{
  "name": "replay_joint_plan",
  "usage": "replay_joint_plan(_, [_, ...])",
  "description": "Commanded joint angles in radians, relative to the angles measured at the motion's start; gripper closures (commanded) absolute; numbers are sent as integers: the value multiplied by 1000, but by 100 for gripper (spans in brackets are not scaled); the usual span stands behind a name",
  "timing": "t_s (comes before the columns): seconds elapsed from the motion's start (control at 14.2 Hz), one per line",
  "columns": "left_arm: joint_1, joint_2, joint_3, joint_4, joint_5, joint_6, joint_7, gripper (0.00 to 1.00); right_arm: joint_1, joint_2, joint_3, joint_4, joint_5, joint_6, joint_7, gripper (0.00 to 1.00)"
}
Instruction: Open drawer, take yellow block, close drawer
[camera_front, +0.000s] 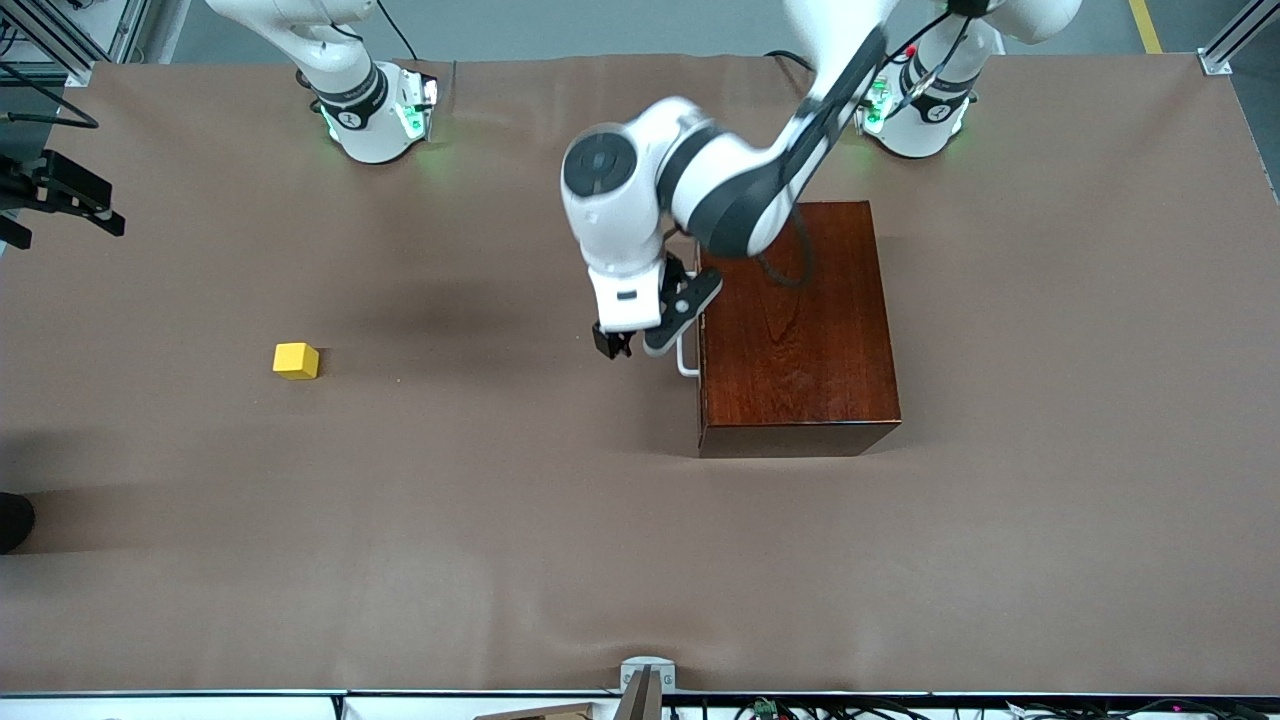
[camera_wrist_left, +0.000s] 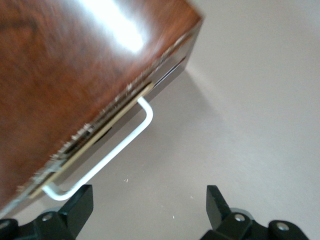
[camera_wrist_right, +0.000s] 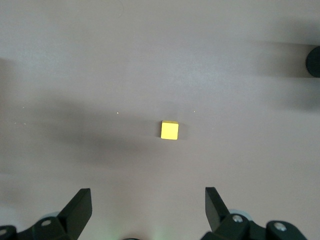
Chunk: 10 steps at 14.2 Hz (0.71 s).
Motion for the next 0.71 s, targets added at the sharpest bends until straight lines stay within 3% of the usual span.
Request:
replay_joint_plan(0.0, [84,-129,-21,-56,16,-65,206,0,-5,10,6,21,-7,-13,17,0])
replay_joint_plan(0.28, [274,-300,-21,-61,-120,-229,638,0,-6,10,6,21,-6,-13,19,0])
replay_joint_plan(0.64, [455,-401,-19,-90,-128,-403,1038,0,-5,11,6,21,-6,-13,23,0])
